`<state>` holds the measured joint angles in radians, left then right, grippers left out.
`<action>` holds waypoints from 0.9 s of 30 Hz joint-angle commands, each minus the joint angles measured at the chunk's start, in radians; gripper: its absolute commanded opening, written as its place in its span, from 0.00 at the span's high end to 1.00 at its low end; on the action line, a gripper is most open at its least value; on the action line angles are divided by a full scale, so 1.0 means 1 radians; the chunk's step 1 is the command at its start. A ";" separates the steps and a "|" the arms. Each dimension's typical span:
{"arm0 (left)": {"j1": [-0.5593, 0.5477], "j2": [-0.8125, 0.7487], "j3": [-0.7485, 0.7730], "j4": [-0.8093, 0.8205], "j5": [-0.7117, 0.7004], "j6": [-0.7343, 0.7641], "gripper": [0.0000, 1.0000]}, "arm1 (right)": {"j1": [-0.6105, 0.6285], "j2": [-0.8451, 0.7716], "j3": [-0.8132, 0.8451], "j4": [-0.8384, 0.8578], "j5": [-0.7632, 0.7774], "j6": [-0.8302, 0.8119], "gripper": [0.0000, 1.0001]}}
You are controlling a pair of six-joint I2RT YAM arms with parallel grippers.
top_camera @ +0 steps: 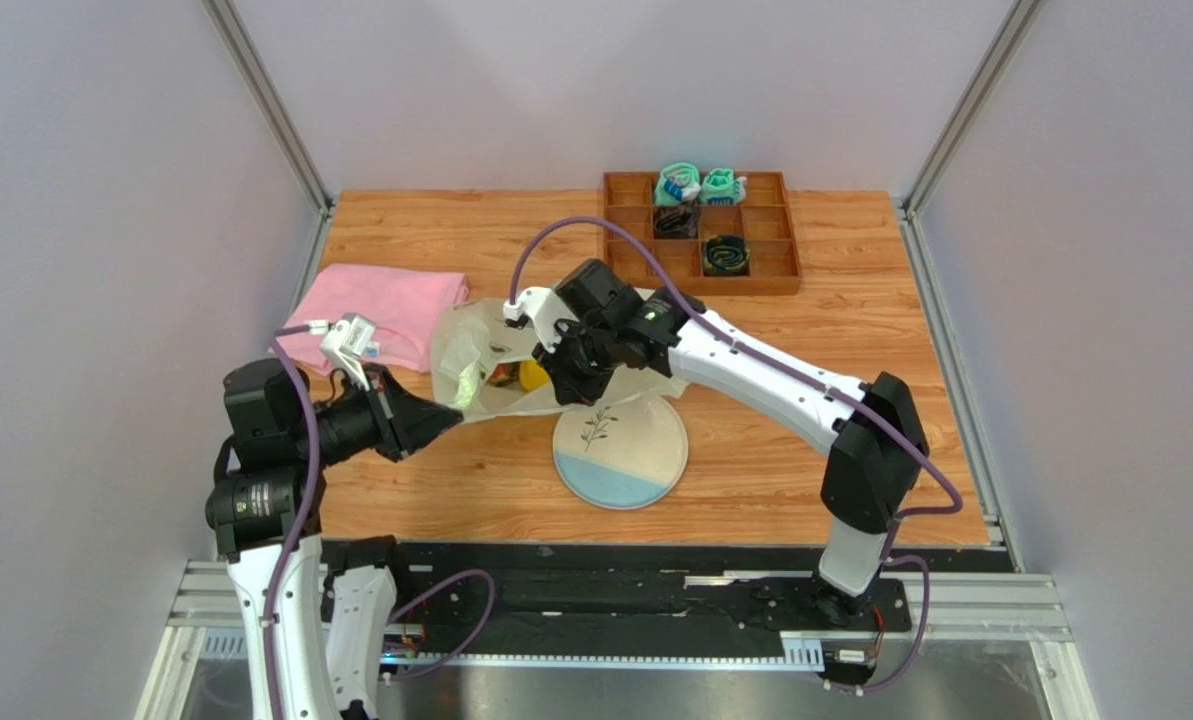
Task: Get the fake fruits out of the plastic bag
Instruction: Take out the fake fruit from the plastic bag.
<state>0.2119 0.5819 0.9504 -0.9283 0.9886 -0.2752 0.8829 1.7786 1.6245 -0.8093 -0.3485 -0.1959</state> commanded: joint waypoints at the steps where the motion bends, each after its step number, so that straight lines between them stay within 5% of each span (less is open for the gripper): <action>1: 0.007 -0.013 0.164 -0.254 0.160 0.186 1.00 | 0.008 0.067 0.009 0.176 0.382 0.185 1.00; 5: 0.007 -0.031 0.209 -0.457 0.237 0.274 1.00 | 0.047 0.177 0.084 0.170 0.369 0.268 1.00; 9: 0.007 -0.066 0.154 -0.428 0.093 0.237 1.00 | 0.149 0.191 -0.018 0.190 0.325 0.221 0.98; 11: 0.007 -0.085 0.111 -0.411 -0.049 0.197 0.98 | 0.224 0.159 -0.083 0.223 0.347 0.199 0.83; 12: 0.007 -0.094 0.096 -0.394 -0.094 0.183 0.95 | 0.244 0.131 -0.139 0.232 0.391 0.200 0.58; 15: 0.007 -0.128 0.064 -0.370 -0.182 0.151 0.90 | 0.263 0.116 -0.163 0.243 0.394 0.200 0.25; 23: 0.004 -0.148 0.031 -0.353 -0.128 0.148 0.85 | 0.271 0.189 -0.075 0.242 0.456 0.240 0.03; 27: -0.002 -0.146 0.028 -0.359 -0.068 0.162 0.88 | 0.271 0.229 -0.015 0.251 0.520 0.268 0.00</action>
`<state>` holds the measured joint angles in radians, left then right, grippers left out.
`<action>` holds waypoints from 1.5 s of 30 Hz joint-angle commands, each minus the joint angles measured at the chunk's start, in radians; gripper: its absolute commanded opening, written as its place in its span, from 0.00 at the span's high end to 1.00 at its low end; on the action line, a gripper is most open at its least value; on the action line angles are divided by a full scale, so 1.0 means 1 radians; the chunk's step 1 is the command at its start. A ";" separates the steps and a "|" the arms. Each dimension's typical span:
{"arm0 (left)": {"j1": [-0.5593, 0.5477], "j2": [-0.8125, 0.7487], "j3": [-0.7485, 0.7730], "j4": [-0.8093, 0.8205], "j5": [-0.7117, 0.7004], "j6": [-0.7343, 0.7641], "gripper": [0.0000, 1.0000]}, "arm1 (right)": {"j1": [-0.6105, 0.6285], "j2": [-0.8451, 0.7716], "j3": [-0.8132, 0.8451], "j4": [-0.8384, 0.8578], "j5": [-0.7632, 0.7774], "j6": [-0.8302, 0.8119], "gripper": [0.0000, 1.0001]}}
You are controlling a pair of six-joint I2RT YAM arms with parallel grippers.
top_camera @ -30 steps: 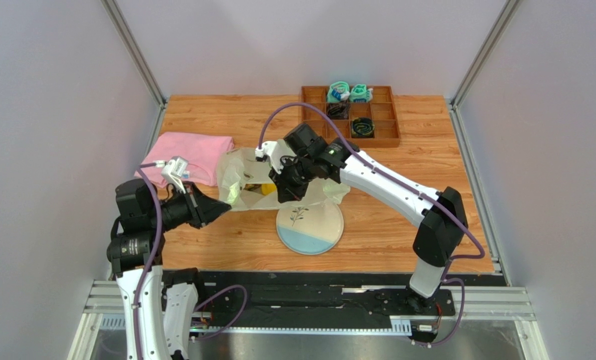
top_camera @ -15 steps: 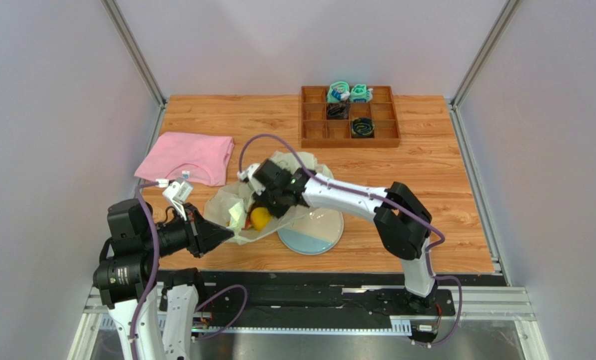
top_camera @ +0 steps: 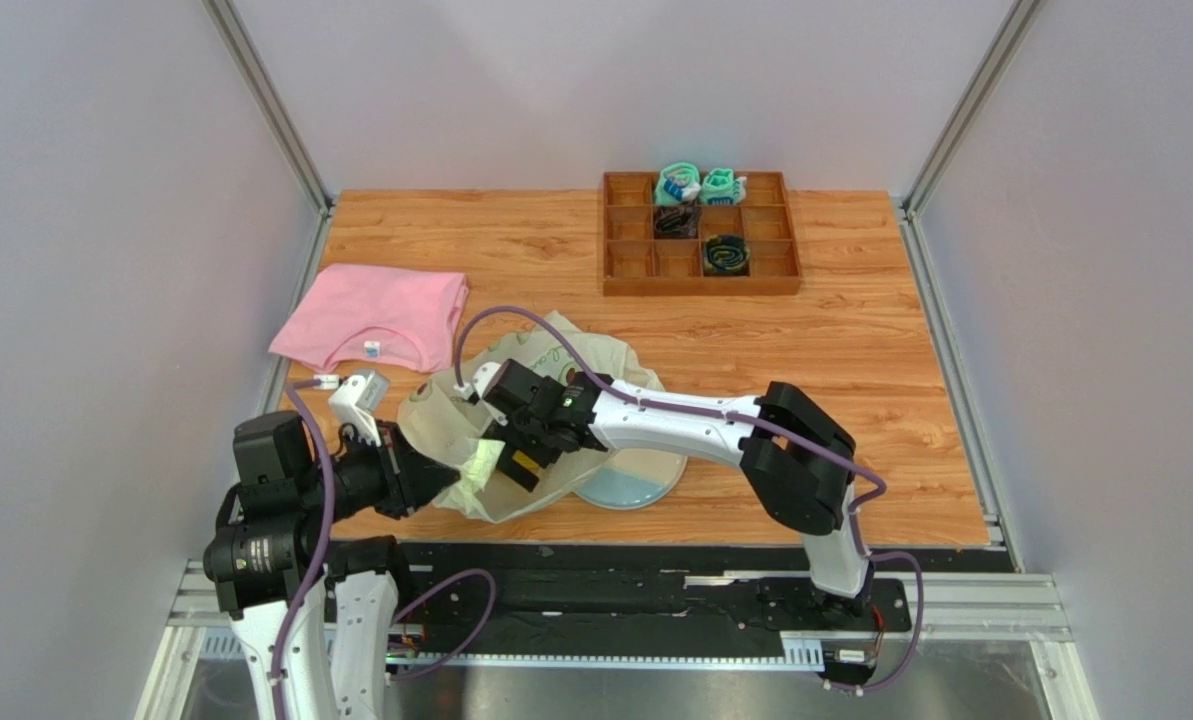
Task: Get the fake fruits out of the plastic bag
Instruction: Take out the fake fruit from the plastic bag.
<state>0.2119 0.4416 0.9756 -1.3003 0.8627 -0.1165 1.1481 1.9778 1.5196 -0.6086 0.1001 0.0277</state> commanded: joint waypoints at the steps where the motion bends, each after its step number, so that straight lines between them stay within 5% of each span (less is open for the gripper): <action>1: -0.002 -0.006 0.005 0.013 0.073 0.006 0.90 | 0.004 0.039 0.103 0.052 0.063 0.049 0.00; 5: -0.014 0.006 0.015 -0.004 0.122 0.029 1.00 | 0.006 0.110 0.186 0.053 0.035 0.067 0.00; 12: -0.023 0.016 0.026 -0.014 0.111 0.040 1.00 | 0.005 0.203 0.322 0.049 -0.069 0.098 0.01; 27: -0.035 0.066 0.028 0.027 0.098 0.031 1.00 | 0.001 0.210 0.326 -0.065 0.009 -0.003 0.06; 32: -0.039 0.085 0.008 0.090 0.088 0.011 1.00 | -0.016 0.193 0.333 -0.059 -0.080 -0.081 0.56; 41: -0.046 0.121 0.017 0.357 0.021 -0.089 1.00 | -0.114 -0.083 0.430 -0.155 -0.525 -0.224 0.66; 45: -0.045 0.151 0.038 0.479 -0.162 -0.170 1.00 | -0.169 -0.209 0.418 -0.175 -0.664 -0.230 0.68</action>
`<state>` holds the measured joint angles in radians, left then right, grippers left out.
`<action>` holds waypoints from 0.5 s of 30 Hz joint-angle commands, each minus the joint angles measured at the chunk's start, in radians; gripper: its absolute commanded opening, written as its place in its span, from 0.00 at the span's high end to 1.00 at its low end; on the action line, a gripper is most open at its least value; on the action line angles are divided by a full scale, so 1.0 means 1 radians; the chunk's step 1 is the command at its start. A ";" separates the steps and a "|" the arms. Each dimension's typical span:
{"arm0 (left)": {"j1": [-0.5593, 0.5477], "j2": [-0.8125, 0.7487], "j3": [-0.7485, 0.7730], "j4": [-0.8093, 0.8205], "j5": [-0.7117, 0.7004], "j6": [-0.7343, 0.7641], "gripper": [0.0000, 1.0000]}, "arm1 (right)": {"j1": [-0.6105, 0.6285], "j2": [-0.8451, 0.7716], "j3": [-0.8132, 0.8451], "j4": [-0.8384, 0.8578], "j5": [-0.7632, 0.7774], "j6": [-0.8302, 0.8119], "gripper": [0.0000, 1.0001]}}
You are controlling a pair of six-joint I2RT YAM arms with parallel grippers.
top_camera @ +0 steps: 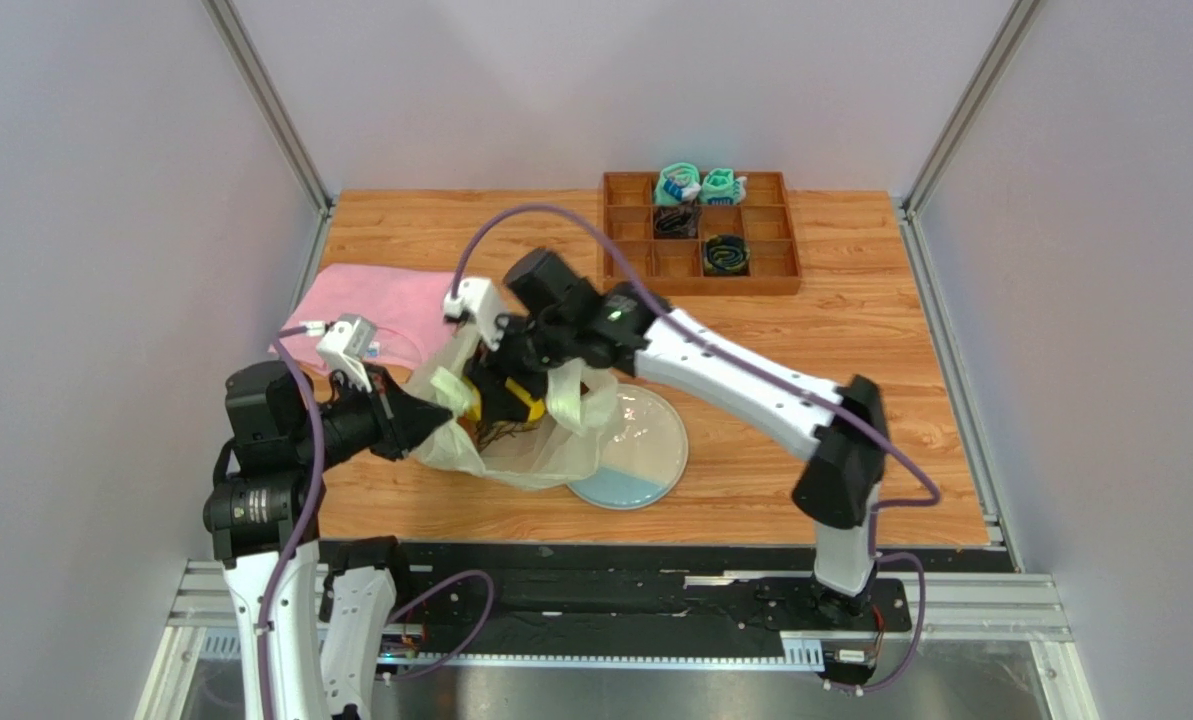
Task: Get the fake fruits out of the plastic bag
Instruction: Take out the fake fruit from the plastic bag.
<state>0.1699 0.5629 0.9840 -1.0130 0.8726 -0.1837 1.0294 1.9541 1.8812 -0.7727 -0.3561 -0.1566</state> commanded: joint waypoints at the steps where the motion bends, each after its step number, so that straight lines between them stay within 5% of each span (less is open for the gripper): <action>1: 0.005 0.040 0.030 0.233 -0.190 -0.112 1.00 | -0.070 -0.202 0.055 -0.005 -0.218 -0.029 0.68; 11: 0.062 0.157 0.041 0.406 -0.159 -0.203 1.00 | -0.256 -0.386 0.110 0.081 -0.210 0.204 0.69; 15: 0.066 0.149 0.051 0.389 -0.161 -0.191 1.00 | -0.440 -0.484 -0.044 0.049 0.175 0.167 0.70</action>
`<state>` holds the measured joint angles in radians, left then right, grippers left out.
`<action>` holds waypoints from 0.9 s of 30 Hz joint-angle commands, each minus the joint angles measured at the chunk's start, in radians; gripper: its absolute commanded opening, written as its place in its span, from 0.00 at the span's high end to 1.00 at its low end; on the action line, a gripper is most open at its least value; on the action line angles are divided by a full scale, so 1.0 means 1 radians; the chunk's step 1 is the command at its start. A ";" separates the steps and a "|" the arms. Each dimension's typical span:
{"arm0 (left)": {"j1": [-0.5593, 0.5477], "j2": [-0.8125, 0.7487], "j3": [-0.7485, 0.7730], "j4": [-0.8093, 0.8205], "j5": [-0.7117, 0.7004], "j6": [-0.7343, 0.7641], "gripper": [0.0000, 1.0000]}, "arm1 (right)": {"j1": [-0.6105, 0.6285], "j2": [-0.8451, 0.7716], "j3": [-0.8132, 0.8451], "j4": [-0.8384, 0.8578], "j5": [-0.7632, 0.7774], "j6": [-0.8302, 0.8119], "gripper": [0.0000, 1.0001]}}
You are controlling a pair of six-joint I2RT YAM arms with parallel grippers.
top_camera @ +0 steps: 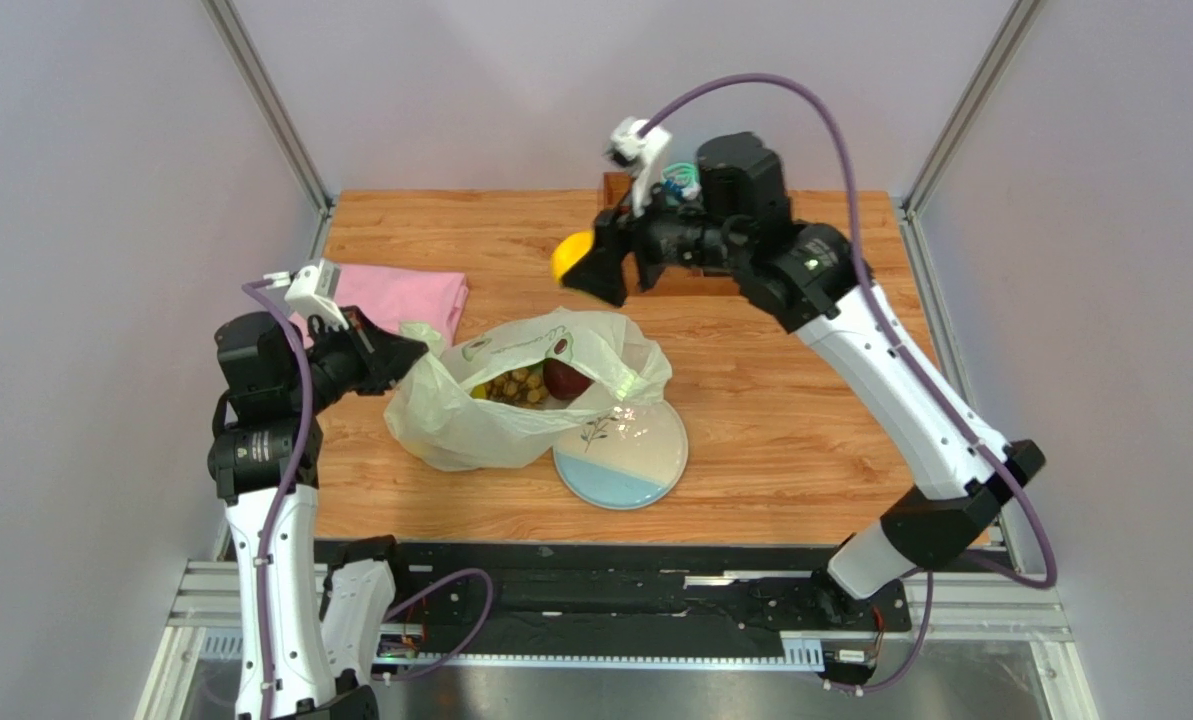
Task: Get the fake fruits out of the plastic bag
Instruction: Take out the fake fruit from the plastic bag, then place the fake fruit on the plate.
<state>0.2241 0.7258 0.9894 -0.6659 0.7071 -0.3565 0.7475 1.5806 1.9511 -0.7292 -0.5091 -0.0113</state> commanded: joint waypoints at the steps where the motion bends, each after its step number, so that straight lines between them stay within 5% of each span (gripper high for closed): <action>1: 0.014 -0.022 0.046 0.035 0.005 -0.018 1.00 | -0.206 -0.146 -0.165 -0.005 0.366 0.084 0.70; 3: 0.023 -0.028 0.043 0.032 0.006 -0.015 1.00 | -0.366 -0.159 -0.251 -0.068 0.319 0.175 0.71; 7: 0.061 -0.031 0.038 0.028 0.022 -0.016 1.00 | -0.462 -0.146 -0.522 -0.124 0.265 0.218 0.71; 14: 0.141 0.007 0.107 -0.037 0.127 0.056 1.00 | -0.398 -0.007 -0.704 -0.090 0.182 0.214 0.74; 27: 0.159 0.026 0.137 -0.103 0.176 0.097 1.00 | -0.168 0.163 -0.698 0.122 0.268 0.166 0.64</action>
<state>0.3729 0.7563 1.1072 -0.7750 0.8417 -0.2661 0.5201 1.7027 1.2213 -0.7071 -0.2867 0.1757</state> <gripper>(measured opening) 0.007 0.676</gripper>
